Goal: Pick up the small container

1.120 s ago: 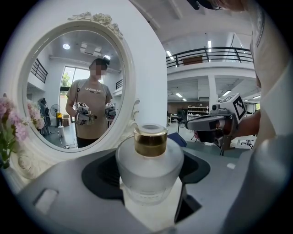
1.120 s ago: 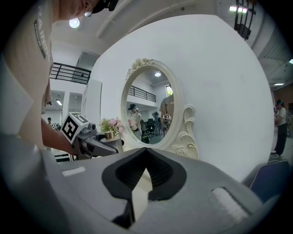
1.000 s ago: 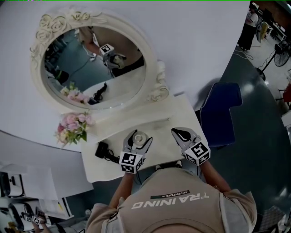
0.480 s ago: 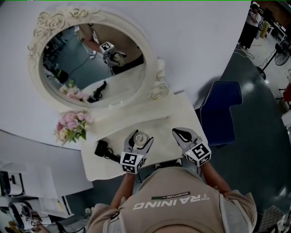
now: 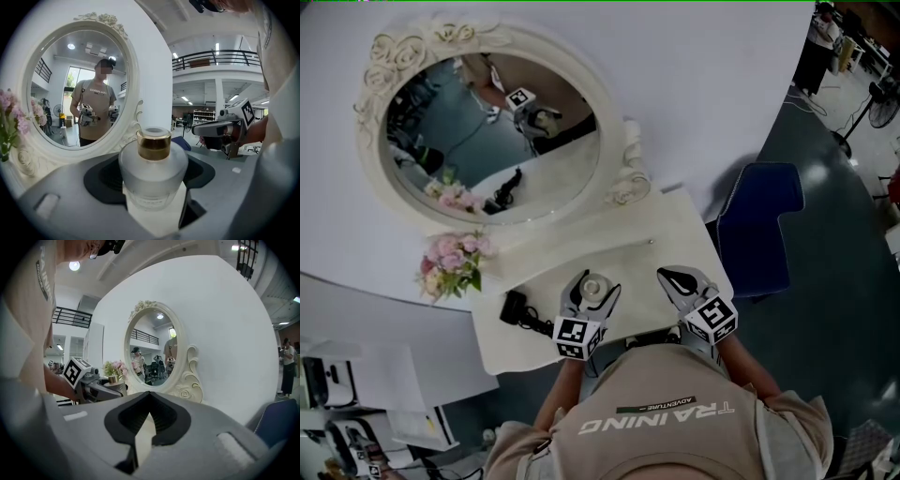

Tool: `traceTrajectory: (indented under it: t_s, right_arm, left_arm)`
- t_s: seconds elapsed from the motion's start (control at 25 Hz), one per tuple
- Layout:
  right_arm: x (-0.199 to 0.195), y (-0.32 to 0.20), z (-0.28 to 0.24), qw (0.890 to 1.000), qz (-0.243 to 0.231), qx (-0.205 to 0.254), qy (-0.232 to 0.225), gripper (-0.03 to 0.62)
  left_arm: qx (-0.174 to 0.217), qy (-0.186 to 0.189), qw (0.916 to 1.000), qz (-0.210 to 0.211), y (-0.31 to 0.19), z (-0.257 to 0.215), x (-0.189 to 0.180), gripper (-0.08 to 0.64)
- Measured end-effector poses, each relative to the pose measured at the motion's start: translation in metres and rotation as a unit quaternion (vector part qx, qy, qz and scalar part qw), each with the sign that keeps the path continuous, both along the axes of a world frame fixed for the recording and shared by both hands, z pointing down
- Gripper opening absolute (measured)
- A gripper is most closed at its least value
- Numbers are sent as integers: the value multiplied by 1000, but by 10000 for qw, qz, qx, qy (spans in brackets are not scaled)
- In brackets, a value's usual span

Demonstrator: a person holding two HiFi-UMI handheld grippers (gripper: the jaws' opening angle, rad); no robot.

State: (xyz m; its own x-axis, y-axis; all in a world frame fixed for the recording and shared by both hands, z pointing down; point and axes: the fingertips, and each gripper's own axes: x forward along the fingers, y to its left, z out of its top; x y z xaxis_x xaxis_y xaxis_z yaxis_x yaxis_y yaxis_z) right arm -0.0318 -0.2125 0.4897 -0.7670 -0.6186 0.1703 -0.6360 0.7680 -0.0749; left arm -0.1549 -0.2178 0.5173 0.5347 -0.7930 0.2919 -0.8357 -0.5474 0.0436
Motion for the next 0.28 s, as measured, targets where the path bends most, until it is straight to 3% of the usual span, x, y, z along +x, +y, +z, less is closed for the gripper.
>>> traceTrajectory:
  t_s: [0.28]
  right_arm:
    - [2,-2,-1,10000,59,32,-14,2]
  left_arm:
    - [9,5,10000,0,-4,2,-2,356]
